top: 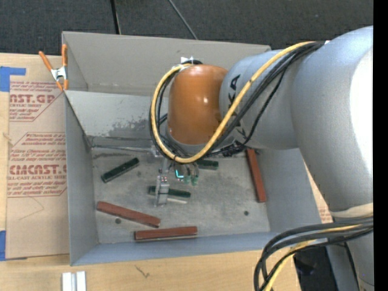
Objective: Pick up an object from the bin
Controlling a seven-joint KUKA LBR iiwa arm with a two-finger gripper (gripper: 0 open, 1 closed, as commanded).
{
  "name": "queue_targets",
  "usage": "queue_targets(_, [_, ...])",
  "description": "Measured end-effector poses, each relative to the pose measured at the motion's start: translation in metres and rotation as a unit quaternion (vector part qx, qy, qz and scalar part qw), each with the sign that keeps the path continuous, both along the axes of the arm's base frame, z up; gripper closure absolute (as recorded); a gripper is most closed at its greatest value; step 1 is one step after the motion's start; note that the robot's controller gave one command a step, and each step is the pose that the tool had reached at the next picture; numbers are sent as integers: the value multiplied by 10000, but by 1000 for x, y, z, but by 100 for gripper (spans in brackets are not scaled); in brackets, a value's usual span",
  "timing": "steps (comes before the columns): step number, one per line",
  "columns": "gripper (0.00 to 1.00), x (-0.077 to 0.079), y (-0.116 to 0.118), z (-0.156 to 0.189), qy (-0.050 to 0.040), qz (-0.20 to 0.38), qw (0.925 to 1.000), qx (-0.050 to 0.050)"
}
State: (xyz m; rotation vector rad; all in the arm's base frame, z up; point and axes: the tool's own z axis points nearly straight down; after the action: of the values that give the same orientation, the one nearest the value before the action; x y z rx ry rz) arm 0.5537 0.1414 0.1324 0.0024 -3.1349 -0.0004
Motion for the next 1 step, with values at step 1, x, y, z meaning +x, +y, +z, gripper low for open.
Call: queue_targets(1, [0,2,0,4,-37,-4,10000,5])
